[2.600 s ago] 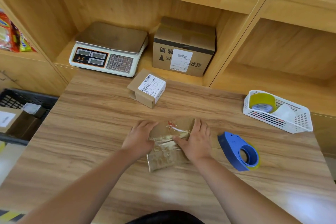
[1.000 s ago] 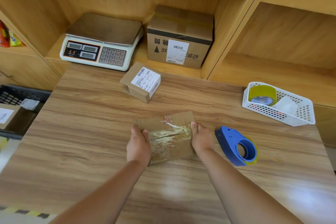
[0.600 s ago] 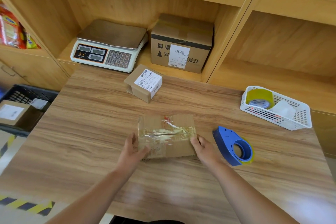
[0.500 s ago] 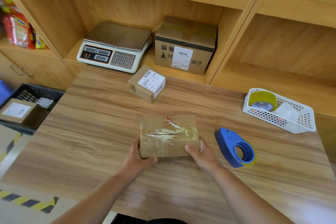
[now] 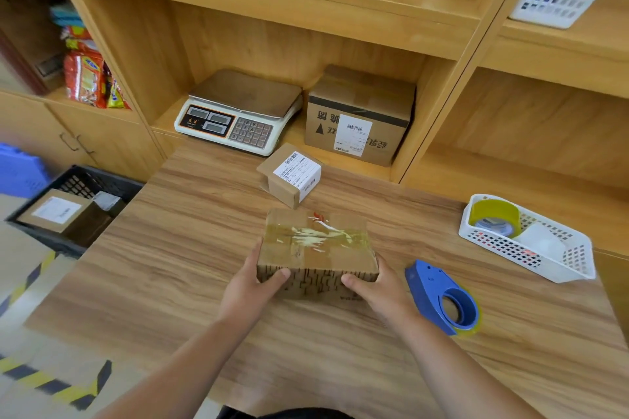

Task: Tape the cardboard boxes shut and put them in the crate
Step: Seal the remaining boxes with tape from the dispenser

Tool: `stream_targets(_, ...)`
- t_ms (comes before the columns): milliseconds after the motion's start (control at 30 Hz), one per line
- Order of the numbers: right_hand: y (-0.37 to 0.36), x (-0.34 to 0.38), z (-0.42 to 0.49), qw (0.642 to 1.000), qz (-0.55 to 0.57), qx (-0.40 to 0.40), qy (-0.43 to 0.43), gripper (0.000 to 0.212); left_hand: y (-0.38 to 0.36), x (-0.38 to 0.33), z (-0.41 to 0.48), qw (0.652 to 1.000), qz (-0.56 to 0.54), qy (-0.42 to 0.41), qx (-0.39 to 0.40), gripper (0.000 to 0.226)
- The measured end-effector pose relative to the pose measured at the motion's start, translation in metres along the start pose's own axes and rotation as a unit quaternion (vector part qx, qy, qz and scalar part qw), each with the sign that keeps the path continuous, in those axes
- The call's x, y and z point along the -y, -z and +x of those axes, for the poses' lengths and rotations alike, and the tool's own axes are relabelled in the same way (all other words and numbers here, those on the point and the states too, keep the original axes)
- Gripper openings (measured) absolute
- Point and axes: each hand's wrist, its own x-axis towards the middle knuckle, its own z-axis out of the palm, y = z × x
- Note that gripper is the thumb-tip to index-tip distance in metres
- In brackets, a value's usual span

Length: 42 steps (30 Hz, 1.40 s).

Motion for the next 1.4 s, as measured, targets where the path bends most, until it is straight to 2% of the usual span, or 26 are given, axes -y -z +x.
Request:
stream_targets(133,0.001,0.007,0.0,1.0,-0.006,-0.012,0.024,0.059,0.003,-0.005,0.004,1.0,0.019,0.009,-0.002,0.074)
stream_targets(300,-0.009,0.0,0.002,1.0,0.007,0.006,0.017,0.062,0.004,0.001,0.012,0.995,-0.073,0.07,0.018,0.074)
stream_targets(500,-0.035,-0.019,-0.003,1.0,-0.003,0.02,-0.003,0.072,-0.006,0.007,0.013,0.993,0.026,0.114,-0.019,0.083)
stream_targets(633,-0.042,-0.031,-0.004,1.0,-0.003,0.027,-0.006,0.075,-0.011,0.012,0.019,0.987,0.103,0.119,-0.039,0.076)
stream_targets(733,-0.042,-0.033,-0.005,1.0,-0.007,0.028,0.0,0.073,-0.015,0.019,0.022,0.988,0.105,0.097,-0.05,0.069)
stream_targets(967,-0.041,-0.033,-0.006,0.999,-0.004,0.04,0.012,0.066,-0.013,0.034,0.023,0.992,0.062,0.086,-0.063,0.041)
stream_targets(1067,-0.041,-0.034,-0.006,0.999,-0.006,0.042,0.017,0.069,-0.011,0.035,0.019,0.994,0.036,0.08,-0.071,0.027)
stream_targets(1300,-0.037,-0.038,-0.004,0.998,-0.017,0.063,0.007,0.082,-0.01,0.034,0.003,0.981,-0.12,0.122,-0.093,0.025)
stream_targets(1400,-0.032,-0.035,0.001,0.999,-0.018,0.049,0.005,0.08,-0.011,0.032,-0.005,0.98,-0.146,0.108,-0.077,0.029)
